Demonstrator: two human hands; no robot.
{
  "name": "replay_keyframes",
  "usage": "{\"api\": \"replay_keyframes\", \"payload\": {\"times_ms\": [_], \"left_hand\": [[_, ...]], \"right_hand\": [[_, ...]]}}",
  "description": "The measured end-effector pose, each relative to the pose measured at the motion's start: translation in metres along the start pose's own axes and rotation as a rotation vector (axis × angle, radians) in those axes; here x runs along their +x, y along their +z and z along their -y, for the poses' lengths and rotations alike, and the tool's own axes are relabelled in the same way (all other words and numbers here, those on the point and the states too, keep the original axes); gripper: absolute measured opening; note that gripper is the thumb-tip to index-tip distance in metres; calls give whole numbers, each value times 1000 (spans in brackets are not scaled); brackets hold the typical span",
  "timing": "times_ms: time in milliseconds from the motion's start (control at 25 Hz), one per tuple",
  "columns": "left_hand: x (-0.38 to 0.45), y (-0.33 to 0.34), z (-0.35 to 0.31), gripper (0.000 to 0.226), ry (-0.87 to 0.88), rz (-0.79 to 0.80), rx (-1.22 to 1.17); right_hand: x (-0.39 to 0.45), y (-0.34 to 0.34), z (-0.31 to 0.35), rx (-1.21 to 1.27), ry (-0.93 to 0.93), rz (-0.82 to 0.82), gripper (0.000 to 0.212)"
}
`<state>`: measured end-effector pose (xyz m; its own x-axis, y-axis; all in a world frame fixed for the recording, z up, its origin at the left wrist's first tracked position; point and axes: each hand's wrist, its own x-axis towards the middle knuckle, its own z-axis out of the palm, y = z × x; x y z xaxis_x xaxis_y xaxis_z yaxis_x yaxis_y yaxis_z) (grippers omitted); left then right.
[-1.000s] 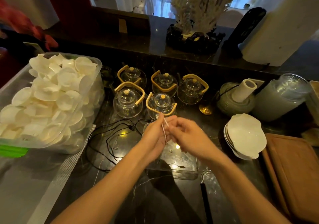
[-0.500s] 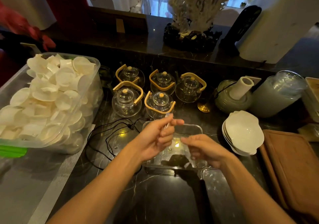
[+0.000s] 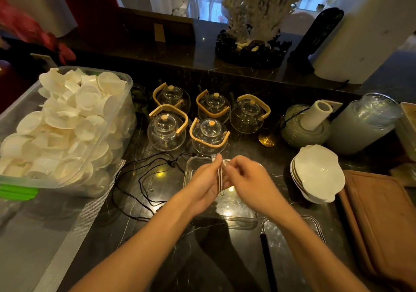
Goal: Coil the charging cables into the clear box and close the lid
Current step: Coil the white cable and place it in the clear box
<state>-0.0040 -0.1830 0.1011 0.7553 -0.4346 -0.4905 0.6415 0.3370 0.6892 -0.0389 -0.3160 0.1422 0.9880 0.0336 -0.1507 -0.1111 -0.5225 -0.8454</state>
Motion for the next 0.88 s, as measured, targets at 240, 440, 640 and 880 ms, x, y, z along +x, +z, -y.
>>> {"api": "replay_keyframes", "payload": {"times_ms": [240,440,640,880], "left_hand": [[4,5,-12,33,-5,53,-350],[0,2,-2,46,-133,354,-500],[3,3,4,49,-158,445,-495],[6,-2,14,44,-108,240,-169]], "right_hand": [[-46,37,-26,387,129,-18,16],[-36,24,-45,1231,484,67,13],[-28,31,-49,1587,528,91,44],[-27,35,-47,1253,524,12,22]]}}
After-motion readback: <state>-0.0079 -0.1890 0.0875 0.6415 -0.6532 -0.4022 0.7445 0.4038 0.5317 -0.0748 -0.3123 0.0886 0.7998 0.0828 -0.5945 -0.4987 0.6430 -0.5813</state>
